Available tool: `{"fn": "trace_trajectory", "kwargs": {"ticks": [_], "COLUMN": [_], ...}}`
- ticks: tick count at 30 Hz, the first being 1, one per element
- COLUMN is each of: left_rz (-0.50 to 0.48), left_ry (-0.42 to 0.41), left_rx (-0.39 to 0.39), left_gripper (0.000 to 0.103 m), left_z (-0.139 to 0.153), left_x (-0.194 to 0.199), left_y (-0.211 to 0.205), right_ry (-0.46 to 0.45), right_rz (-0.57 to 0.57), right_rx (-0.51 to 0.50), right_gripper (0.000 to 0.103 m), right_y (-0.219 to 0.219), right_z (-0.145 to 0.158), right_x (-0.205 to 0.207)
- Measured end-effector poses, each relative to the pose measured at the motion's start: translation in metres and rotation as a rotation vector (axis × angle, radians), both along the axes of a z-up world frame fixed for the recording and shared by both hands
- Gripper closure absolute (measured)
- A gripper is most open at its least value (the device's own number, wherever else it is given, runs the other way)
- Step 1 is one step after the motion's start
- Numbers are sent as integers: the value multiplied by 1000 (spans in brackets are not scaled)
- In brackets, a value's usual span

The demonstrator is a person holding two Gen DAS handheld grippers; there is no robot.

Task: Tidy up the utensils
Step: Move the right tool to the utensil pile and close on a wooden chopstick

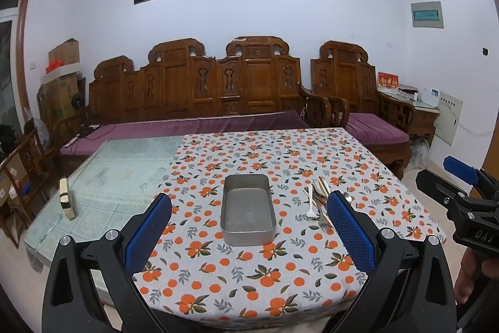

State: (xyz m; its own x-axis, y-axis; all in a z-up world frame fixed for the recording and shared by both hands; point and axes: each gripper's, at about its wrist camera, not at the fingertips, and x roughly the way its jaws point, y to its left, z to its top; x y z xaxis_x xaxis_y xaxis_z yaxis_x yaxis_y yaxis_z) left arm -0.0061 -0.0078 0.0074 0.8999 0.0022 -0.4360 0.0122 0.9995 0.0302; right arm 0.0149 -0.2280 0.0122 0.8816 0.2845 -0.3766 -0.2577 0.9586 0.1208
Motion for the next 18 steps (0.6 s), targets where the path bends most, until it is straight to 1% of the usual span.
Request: {"fn": "trace_trajectory", "kwargs": {"ticks": [8, 15, 18], "left_rz": [-24, -71, -98], "left_ry": [62, 131, 157], "left_rx": [1, 8, 10], "left_gripper": [6, 6, 6], "left_z": [-19, -46, -57], "left_x": [21, 54, 66], "left_y": [-2, -12, -19], "right_ry": [24, 54, 84], "right_rz": [-15, -17, -27], "right_rx": [-12, -43, -47], "right_gripper": [3, 3, 7], "right_y": [-4, -10, -19], "right_z": [-15, -46, -62], "right_x": [13, 43, 59]}}
